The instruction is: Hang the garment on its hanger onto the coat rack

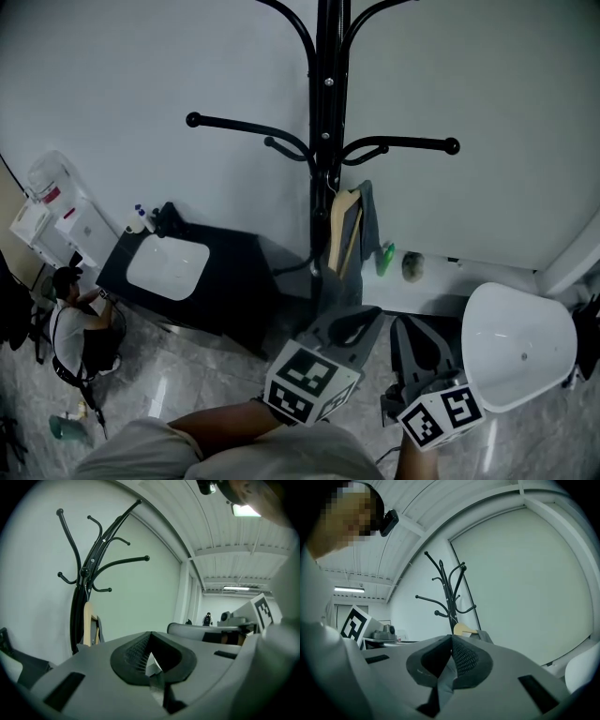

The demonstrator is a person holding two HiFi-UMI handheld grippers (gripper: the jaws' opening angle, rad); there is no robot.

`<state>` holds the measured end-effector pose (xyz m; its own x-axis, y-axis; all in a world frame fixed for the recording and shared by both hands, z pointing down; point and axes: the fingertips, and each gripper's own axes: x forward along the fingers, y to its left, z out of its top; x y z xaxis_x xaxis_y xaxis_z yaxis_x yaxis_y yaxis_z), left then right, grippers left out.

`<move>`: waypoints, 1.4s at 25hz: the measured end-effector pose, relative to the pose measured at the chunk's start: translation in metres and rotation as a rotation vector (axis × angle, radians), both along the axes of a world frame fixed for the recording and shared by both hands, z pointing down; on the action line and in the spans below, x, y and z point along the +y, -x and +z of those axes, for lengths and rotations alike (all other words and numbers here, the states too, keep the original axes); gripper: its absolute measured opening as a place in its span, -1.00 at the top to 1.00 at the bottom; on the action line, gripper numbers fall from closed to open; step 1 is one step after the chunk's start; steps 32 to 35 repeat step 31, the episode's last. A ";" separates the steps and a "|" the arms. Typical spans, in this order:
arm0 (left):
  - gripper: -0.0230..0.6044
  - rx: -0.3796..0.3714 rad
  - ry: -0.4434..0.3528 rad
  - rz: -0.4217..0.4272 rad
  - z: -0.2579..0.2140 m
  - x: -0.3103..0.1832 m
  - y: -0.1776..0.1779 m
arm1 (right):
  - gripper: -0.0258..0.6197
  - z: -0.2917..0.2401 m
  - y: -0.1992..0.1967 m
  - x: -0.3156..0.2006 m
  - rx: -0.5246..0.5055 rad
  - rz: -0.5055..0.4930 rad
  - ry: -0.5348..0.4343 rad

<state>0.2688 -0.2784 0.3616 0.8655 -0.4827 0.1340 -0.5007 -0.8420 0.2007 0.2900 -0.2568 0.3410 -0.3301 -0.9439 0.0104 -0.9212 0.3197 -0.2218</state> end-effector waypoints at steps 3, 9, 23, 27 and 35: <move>0.91 0.016 -0.015 0.023 0.001 0.007 -0.003 | 0.87 0.007 -0.004 0.002 0.020 0.024 0.011; 0.91 0.014 -0.017 0.038 0.006 0.010 -0.006 | 0.88 0.012 -0.007 0.003 0.067 0.064 0.018; 0.91 0.003 -0.038 0.040 0.002 -0.004 0.001 | 0.88 0.005 0.004 -0.011 0.072 0.066 0.004; 0.91 0.000 -0.040 0.040 0.002 -0.007 0.004 | 0.88 0.005 0.008 -0.015 0.074 0.064 0.005; 0.91 0.002 -0.041 0.037 0.001 -0.013 0.008 | 0.88 0.004 0.012 -0.020 0.074 0.060 0.004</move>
